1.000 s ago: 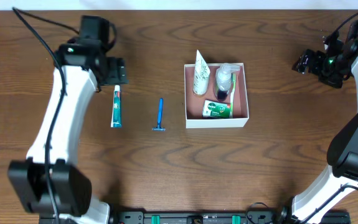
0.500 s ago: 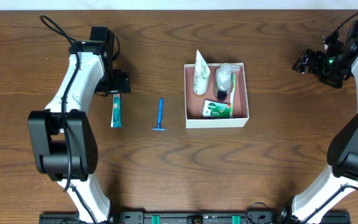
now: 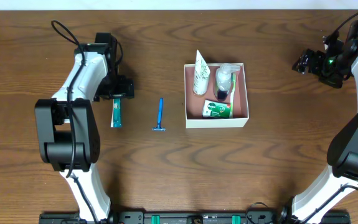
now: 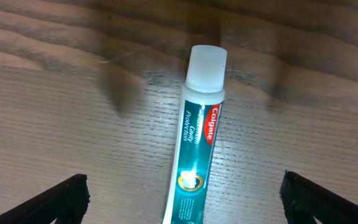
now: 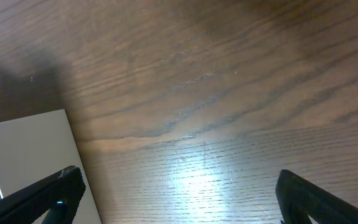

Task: Pack container
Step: 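Lower the left gripper and close it on the toothpaste tube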

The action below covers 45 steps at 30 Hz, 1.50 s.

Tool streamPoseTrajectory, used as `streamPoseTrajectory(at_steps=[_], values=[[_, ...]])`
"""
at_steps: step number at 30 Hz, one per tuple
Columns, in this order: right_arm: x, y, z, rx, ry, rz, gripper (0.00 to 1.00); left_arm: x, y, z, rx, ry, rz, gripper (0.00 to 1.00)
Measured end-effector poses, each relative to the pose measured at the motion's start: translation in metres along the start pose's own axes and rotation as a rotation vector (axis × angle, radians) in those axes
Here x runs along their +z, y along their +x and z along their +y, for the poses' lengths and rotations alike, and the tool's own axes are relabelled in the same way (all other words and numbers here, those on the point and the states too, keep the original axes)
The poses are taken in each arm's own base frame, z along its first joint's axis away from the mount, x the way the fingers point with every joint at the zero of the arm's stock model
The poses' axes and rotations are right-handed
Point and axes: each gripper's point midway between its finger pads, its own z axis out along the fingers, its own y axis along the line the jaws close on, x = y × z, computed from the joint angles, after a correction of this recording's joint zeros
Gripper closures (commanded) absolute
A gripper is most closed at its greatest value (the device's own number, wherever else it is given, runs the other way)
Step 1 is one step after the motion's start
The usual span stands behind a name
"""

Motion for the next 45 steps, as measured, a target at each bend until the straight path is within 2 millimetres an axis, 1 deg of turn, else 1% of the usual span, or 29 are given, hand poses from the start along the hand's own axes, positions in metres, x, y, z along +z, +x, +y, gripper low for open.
streamPoseTrajectory(at_steps=[5, 10, 22, 28, 37, 45], values=[[0.0, 0.0, 0.0, 0.0, 0.0, 0.0, 0.01, 0.001, -0.001, 0.009, -0.04, 0.04, 0.006, 0.02], [0.0, 0.0, 0.0, 0.0, 0.0, 0.0, 0.01, 0.001, -0.002, 0.014, -0.035, 0.055, 0.007, 0.02], [0.0, 0.0, 0.0, 0.0, 0.0, 0.0, 0.01, 0.001, -0.007, 0.013, -0.014, 0.06, -0.015, 0.02], [0.0, 0.0, 0.0, 0.0, 0.0, 0.0, 0.01, 0.006, -0.001, 0.012, -0.012, 0.058, 0.005, 0.02], [0.0, 0.0, 0.0, 0.0, 0.0, 0.0, 0.01, 0.012, 0.0, 0.011, -0.012, 0.059, 0.002, 0.02], [0.0, 0.0, 0.0, 0.0, 0.0, 0.0, 0.01, 0.022, 0.009, 0.012, -0.012, 0.057, 0.025, 0.02]])
